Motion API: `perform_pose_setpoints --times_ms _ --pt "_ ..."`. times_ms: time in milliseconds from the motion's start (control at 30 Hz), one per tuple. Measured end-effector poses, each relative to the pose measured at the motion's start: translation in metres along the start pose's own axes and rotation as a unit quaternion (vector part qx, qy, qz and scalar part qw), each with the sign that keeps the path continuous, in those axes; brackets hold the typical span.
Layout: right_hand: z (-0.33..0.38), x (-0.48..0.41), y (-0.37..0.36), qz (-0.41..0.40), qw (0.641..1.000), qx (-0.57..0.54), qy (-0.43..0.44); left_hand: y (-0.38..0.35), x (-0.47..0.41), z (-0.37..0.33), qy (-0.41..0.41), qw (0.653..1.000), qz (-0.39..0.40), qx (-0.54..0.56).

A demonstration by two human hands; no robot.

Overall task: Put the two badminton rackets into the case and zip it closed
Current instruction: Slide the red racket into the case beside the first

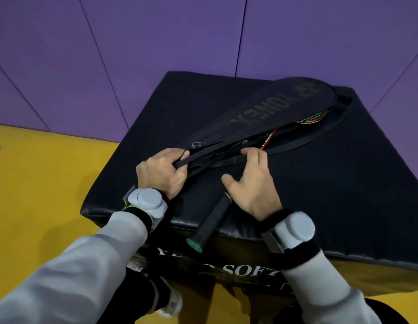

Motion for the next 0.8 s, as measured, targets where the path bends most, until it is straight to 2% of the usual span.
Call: perform_pose_setpoints --times_ms 133,300,433,633,800 --pt "-0.012 -0.011 -0.006 -0.005 1.0 -0.002 -0.022 -0.001 0.001 -0.001 0.002 1.0 0.0 0.001" --pt "-0.017 -0.009 -0.011 -0.031 0.999 0.015 -0.009 -0.001 0.0 -0.002 -0.005 1.0 0.005 0.009" --pt "-0.004 0.012 -0.005 -0.049 0.997 0.051 0.042 -0.001 -0.001 0.0 0.001 1.0 0.006 0.01" --pt "0.024 0.065 -0.017 0.029 0.984 0.097 0.146 -0.003 -0.001 0.004 0.022 0.999 0.007 0.025" --pt "0.025 0.081 -0.023 0.062 0.973 0.126 0.182 -0.004 -0.001 0.005 0.031 0.999 0.005 0.031"
Point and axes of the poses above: each hand's wrist, its own x-axis away from the middle knuckle, its own y-axis out of the back of the hand, z = x × y, the point moved 5 cm from there along -x, towards the middle knuckle, and after that the axes turned 12 degrees about x, right-handed, at the moved point
